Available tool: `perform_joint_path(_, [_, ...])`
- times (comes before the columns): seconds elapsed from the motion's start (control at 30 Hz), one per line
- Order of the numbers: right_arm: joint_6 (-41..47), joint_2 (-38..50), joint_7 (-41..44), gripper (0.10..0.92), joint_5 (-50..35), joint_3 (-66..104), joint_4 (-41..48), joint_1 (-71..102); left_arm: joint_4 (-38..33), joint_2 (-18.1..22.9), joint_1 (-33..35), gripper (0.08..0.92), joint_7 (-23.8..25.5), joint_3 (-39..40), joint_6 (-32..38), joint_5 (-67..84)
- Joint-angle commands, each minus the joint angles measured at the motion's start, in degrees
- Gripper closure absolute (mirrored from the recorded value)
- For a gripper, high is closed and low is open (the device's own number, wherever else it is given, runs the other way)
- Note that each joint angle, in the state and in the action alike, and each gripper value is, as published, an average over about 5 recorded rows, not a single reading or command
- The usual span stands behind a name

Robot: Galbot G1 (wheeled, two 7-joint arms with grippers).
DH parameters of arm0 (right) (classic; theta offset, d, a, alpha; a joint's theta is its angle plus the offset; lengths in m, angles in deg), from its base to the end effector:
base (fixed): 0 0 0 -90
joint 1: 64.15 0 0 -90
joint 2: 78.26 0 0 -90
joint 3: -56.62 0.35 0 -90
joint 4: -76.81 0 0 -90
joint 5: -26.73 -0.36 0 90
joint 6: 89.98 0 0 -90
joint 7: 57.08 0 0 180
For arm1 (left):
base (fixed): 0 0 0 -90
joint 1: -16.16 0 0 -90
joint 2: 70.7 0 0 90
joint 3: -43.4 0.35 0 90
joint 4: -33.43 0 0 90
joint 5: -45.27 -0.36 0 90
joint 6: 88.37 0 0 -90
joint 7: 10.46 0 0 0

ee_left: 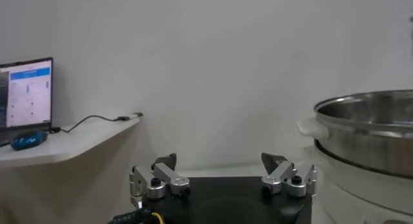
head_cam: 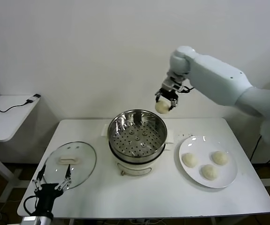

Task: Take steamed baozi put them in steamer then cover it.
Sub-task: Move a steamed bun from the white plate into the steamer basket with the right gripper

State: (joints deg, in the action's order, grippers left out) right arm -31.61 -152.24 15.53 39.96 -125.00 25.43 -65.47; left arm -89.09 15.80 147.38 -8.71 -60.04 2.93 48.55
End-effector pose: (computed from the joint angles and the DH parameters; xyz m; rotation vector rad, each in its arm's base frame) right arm 0.6300 0.1116 0.0066 1.7920 -0.5025 2.3098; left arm 0.1220 0.0800 -0.3088 0.1861 -3.0106 -0.2000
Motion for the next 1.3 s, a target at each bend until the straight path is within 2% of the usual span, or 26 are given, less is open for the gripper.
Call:
perform_joint_path(0.03, [-8.65,-6.03,-2.57,0.319,12.22,0.12,-3.31,1.62,-0.16,-0.02,0.25,0.177,0.0,-0.03,-0.12,0.21])
perform_joint_path(0.3, [-11.47,-9.28,-5.37,0.32,26.09,4.5,-2.4,11.04,-0.36,0.16,-0.12,0.177,-0.03,0.16,-0.51,0.15])
perform_joint_path(0.67, [-12.33,-10.09,-7.19,0.313,33.72,7.8,2.52,16.5,0.0,0.4,-0.33,0.177,-0.29,0.32,-0.67,0.16])
perform_joint_path(0.9, [-12.19,-10.31,-7.67,0.305,34.6,8.67,4.09,17.42,0.33,0.61,-0.56,0.177,-0.3,0.53,-0.68,0.11])
perform_joint_path(1.07, [-11.94,-10.15,-8.34,0.224,34.34,9.09,3.81,17.32,0.37,0.69,-0.56,0.177,-0.3,0.55,-0.67,0.05])
perform_joint_path(1.3, [-12.32,-7.98,-5.14,0.203,26.73,9.47,1.02,13.46,0.25,0.6,-0.55,0.177,-0.38,0.49,-0.75,-0.08])
